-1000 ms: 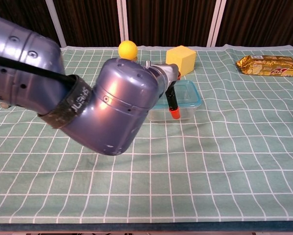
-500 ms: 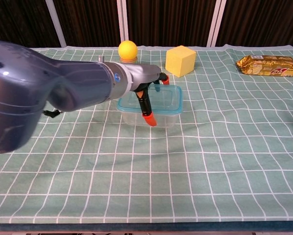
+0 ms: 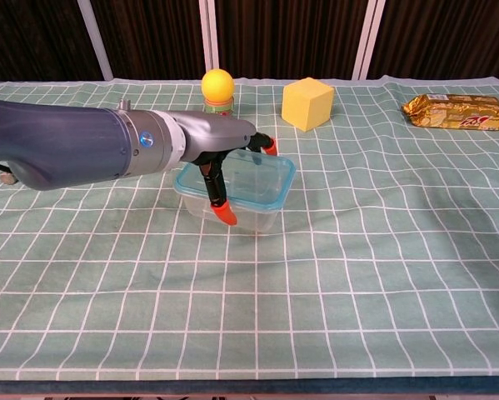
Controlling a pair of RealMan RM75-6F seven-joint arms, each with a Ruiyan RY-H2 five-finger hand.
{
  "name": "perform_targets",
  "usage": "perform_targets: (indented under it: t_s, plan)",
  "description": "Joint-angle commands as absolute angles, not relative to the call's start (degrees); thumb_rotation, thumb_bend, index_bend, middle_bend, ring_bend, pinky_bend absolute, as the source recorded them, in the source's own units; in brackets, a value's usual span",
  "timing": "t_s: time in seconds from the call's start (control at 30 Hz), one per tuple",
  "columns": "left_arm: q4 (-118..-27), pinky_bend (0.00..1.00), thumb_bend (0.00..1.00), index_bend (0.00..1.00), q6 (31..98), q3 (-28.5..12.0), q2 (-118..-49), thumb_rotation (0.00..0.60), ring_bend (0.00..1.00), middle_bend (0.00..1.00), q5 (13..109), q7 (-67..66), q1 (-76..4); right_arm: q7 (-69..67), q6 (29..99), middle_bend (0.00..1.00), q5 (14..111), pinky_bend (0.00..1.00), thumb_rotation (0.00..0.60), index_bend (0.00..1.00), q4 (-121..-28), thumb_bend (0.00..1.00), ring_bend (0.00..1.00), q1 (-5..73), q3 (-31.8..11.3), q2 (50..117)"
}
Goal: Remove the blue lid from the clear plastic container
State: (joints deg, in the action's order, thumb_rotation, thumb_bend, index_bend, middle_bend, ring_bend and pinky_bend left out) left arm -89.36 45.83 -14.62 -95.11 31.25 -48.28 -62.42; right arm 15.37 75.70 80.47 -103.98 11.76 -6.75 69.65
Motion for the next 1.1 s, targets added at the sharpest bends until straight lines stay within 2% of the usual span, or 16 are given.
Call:
perform_targets:
  t_s: [0.03, 0.27, 0.43, 0.77, 1.1]
  plan:
    - [-89.0, 0.4, 0.17, 0.16, 45.1, -13.6, -94.7, 0.6, 0.3, 0.27, 31.8, -46.3, -62.2, 19.2, 72.1, 0.0, 80.0, 0.0, 0.6, 0.0, -105.3, 0.2, 0.0, 15.7, -8.4, 73.8]
    - [-88.2, 0.39, 0.17, 0.16, 44.8, -12.2, -94.6, 0.6, 0.3, 0.27, 33.2, -44.7, -63.2, 25.9, 66.9, 0.0, 76.7, 0.0, 0.6, 0.0, -105.9, 0.2, 0.0, 22.2, -10.9, 82.2]
    - [-87.6, 0.39, 0.17, 0.16, 43.0, -11.4, -94.1, 0.6, 0.29, 0.27, 34.3, -43.8, -64.4, 29.6, 65.8, 0.0, 72.7, 0.0, 0.6, 0.0, -105.1, 0.2, 0.0, 25.1, -12.3, 88.6]
    - [-86.8, 0.39, 0.17, 0.16, 41.4, -10.6, -93.8, 0.6, 0.29, 0.27, 36.1, -40.7, -65.9, 33.9, 67.4, 0.0, 67.7, 0.0, 0.6, 0.0, -101.2, 0.2, 0.0, 27.5, -12.4, 97.7]
    - [-87.2, 0.39, 0.17, 0.16, 42.4, -9.2, -94.0, 0.6, 0.29, 0.27, 36.5, -39.0, -66.7, 34.2, 69.9, 0.0, 66.3, 0.0, 0.6, 0.0, -98.1, 0.2, 0.0, 28.3, -12.5, 103.6]
